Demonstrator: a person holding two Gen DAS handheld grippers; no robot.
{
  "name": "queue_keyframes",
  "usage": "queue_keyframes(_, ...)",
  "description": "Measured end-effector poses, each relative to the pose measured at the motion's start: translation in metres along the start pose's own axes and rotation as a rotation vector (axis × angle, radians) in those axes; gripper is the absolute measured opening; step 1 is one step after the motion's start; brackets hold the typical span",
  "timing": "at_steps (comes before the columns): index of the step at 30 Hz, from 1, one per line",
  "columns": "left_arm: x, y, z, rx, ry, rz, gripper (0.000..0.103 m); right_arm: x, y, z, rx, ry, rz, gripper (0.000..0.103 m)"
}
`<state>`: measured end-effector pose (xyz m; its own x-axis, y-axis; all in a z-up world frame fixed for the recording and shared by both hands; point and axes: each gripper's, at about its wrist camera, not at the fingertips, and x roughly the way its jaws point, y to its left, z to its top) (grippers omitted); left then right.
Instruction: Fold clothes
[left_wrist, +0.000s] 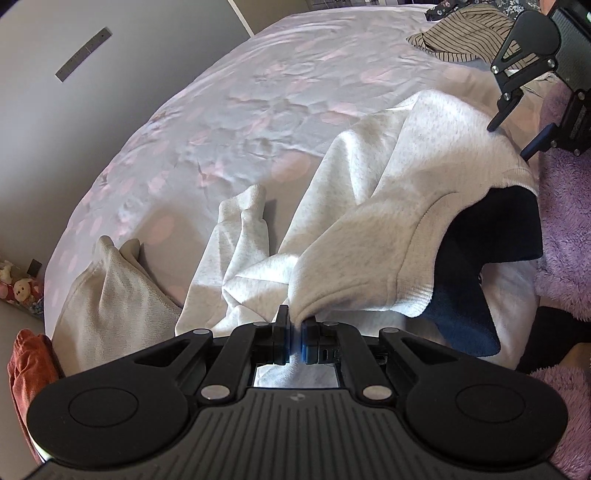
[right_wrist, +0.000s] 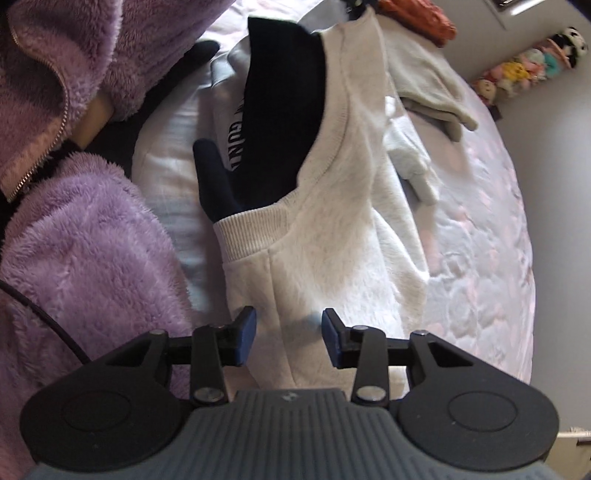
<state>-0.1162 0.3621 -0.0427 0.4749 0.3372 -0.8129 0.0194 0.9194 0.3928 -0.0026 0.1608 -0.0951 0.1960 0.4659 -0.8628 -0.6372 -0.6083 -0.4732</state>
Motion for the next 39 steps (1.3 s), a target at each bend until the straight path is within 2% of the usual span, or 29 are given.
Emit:
queue_keyframes(7,0.008,0.015,-0.003,-0.047,-0.011,-0.040,0.004,0.017,0.004,-0.001,-0.045,-0.004,0.077,0.043)
queue_keyframes(11,0.012,0.020,-0.004,-0.069,-0.018,-0.051,0.004,0.021,0.005,-0.002,0.012,-0.010,0.065,0.044)
queue_keyframes(15,0.016,0.024,-0.004,-0.085,-0.015,-0.054,0.004,0.030,0.010,-0.003,0.063,-0.019,0.012,0.043)
queue_keyframes(17,0.017,0.024,-0.004,-0.092,-0.012,-0.053,0.004,0.034,0.012,-0.001,0.080,-0.025,-0.037,0.041)
queue_keyframes(18,0.017,0.024,-0.004,-0.093,-0.011,-0.052,0.004,0.035,0.013,-0.001,0.084,-0.028,-0.051,0.036)
queue_keyframes(19,0.016,0.024,-0.004,-0.094,-0.010,-0.050,0.004,0.037,0.014,0.000,0.088,-0.032,-0.065,0.021)
queue_keyframes(20,0.016,0.023,-0.005,-0.095,-0.008,-0.047,0.004,0.037,0.015,0.000,0.089,-0.036,-0.079,0.016)
queue_keyframes(25,0.008,0.023,-0.008,-0.123,-0.014,-0.034,0.004,0.018,0.006,-0.007,0.111,-0.075,-0.118,0.010)
queue_keyframes(28,0.004,0.020,-0.011,-0.210,-0.039,-0.021,0.004,0.002,-0.007,-0.012,0.184,-0.089,-0.163,0.008)
queue_keyframes(33,0.006,0.001,-0.017,-0.360,-0.083,0.065,0.004,0.001,-0.021,-0.018,0.330,-0.119,-0.190,0.008)
queue_keyframes(39,0.023,0.001,-0.025,-0.508,-0.072,0.133,0.004,0.023,-0.033,-0.008,0.329,-0.080,-0.187,0.008)
